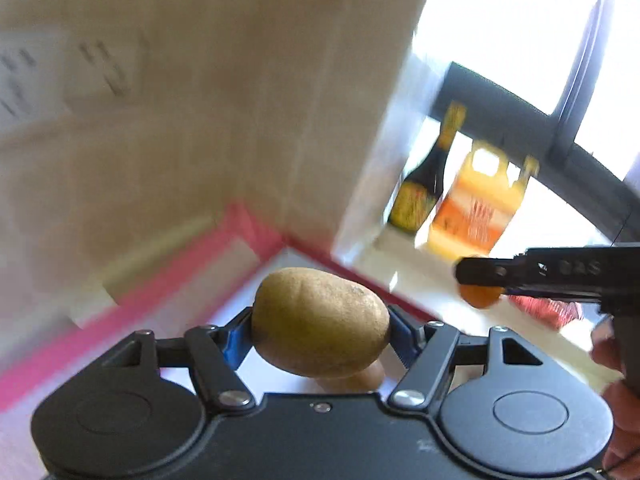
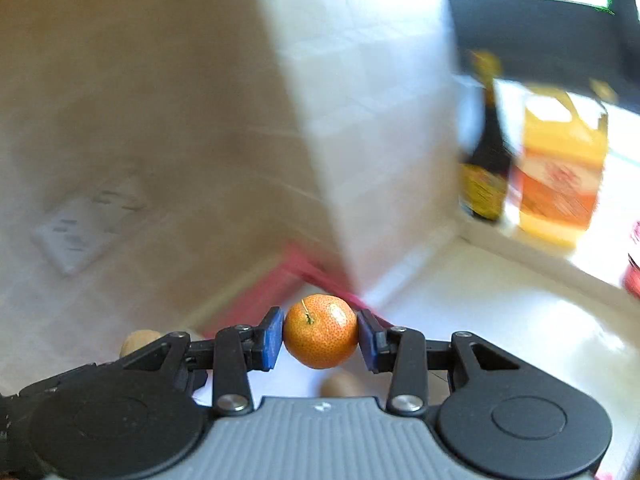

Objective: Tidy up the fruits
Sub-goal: 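Carry the potato and mandarin into the red box and open both tools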

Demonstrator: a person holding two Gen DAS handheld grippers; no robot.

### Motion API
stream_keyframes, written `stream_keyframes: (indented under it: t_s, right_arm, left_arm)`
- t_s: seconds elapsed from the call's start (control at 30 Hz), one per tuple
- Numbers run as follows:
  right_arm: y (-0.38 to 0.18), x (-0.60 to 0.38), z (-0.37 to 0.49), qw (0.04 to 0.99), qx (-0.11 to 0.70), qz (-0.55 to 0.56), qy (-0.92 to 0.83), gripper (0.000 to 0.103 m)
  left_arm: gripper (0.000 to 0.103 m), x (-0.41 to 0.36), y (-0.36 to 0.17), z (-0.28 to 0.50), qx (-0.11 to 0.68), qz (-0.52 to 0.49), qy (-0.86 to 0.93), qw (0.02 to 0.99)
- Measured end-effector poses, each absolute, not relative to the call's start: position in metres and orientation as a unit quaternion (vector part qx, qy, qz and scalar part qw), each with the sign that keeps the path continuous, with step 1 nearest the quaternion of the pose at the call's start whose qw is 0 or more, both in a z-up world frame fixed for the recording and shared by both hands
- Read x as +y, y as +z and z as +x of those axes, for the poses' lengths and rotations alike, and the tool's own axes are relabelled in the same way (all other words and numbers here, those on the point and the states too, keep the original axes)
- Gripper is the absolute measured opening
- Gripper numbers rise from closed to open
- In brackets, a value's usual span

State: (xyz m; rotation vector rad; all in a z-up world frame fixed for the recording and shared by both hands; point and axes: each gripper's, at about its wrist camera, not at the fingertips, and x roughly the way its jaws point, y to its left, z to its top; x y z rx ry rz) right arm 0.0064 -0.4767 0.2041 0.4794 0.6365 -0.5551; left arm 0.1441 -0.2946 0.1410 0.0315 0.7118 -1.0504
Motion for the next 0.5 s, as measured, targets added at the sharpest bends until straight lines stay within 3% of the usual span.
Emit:
stream_keyframes:
  t_s: [0.17,0.43,0.5]
  right_arm:
    - [0.155,-0.502,-0.009,0.850,0.346,0.256,-0.302,0.042]
    - [0.133,-0.496,-0.024,0.842,0.366,0.241,-0.315,0.044]
    - [0.137,-0.490,-0.030,0.845,0.362,0.232,-0.319,0.049]
  left_arm:
    - [0.082,-0.328,0.098,0.142,0.385,0.039,-0.483,0.786]
    - [0.082,-0.323,0.093,0.132,0.387,0.059,-0.463,0.795]
    - [0.084,-0.319,0.102,0.131,0.376,0.060,-0.462,0.801]
